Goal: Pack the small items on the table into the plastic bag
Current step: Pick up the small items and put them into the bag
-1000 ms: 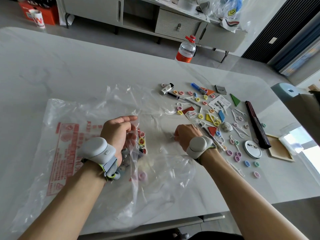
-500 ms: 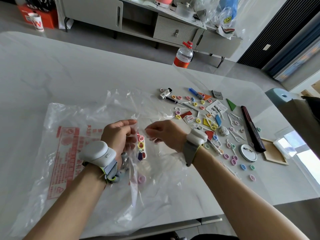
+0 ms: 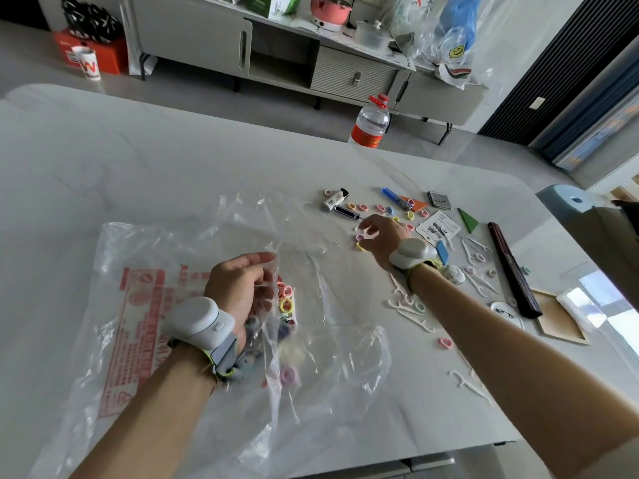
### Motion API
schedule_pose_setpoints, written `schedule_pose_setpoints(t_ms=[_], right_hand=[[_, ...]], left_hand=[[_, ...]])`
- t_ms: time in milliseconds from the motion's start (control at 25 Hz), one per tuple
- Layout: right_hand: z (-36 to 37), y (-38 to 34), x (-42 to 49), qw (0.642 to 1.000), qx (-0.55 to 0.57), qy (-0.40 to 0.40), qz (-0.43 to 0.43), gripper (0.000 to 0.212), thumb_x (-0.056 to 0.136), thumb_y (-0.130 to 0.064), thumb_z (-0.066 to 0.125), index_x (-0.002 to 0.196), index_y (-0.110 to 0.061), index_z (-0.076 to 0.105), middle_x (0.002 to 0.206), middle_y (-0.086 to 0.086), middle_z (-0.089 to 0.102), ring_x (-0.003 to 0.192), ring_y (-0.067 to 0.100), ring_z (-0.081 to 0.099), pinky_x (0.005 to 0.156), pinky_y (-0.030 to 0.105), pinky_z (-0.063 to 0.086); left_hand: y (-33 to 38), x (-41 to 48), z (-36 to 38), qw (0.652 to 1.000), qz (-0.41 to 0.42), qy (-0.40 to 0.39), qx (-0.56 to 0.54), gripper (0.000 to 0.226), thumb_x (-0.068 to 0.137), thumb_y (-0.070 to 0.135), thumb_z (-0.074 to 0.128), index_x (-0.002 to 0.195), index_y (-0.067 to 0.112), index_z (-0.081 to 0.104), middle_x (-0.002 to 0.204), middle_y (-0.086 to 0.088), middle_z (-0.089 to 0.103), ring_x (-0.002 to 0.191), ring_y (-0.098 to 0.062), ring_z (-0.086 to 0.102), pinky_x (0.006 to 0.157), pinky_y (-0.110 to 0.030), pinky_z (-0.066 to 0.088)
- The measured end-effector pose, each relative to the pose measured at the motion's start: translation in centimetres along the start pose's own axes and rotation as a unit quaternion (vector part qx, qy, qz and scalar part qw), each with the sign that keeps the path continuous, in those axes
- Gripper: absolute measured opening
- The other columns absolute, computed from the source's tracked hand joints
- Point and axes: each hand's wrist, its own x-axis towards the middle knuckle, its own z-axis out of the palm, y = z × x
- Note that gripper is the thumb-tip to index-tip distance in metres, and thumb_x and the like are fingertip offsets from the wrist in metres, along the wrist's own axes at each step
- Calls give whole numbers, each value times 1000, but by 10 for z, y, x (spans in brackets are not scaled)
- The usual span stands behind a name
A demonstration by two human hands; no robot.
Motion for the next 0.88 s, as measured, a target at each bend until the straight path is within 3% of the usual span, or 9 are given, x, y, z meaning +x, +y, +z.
schedule_pose_setpoints(t_ms=[160, 320, 480, 600, 680, 760, 880], right_hand=[[11, 0, 30, 991, -120, -61, -13, 16, 87, -17, 61, 100, -22, 68, 107, 0, 65, 106, 22, 58, 86, 31, 48], [20, -1, 34, 986, -150, -74, -15, 16, 83, -11, 56, 85, -12, 72, 99, 7, 68, 94, 25, 64, 83, 38, 55], [18, -3, 32, 990, -119, -75, -5, 23, 83, -14, 58, 68, -31, 59, 95, -2, 64, 95, 22, 62, 86, 40, 53], [7, 1, 44, 997, -75, -22, 10, 17, 88, -12, 56, 96, -22, 67, 106, 7, 67, 104, 28, 61, 91, 41, 51], [-1, 8, 51, 994, -104, 10, 34, 18, 90, -16, 53, 102, -24, 63, 115, 8, 65, 104, 28, 60, 90, 37, 50], [-3, 12, 56, 983, -179, -25, 22, 23, 91, -15, 53, 112, -21, 61, 124, 7, 59, 112, 27, 56, 87, 31, 47], [2, 8, 55, 969, -238, -58, 3, 28, 92, -16, 57, 119, -13, 61, 126, 9, 54, 122, 28, 48, 93, 35, 43]], left_hand=[[3, 0, 1, 1000, 9, 11, 22, 36, 83, -9, 41, 98, 6, 70, 69, -8, 57, 33, -6, 45, 30, -12, 28], [-1, 6, -3, 999, 13, 14, 47, 37, 82, -7, 43, 95, 10, 72, 68, -3, 62, 39, -6, 51, 33, -12, 31], [-4, 10, -4, 999, 5, 10, 35, 37, 81, -7, 43, 95, 10, 72, 67, -4, 63, 44, -11, 54, 38, -16, 41], [-3, 10, -4, 1000, 4, 2, 28, 37, 81, -9, 42, 96, 8, 71, 75, -10, 64, 42, -10, 54, 39, -17, 43], [-5, 13, -6, 999, 8, 1, 38, 37, 80, -8, 43, 96, 10, 72, 75, -8, 67, 45, -11, 55, 42, -19, 43], [-7, 16, -7, 999, 9, 1, 45, 38, 79, -7, 44, 94, 11, 73, 73, -4, 69, 48, -13, 56, 48, -21, 44], [-6, 17, -7, 999, 9, -1, 46, 38, 79, -7, 43, 91, 14, 73, 64, -1, 65, 43, -12, 54, 41, -17, 41]])
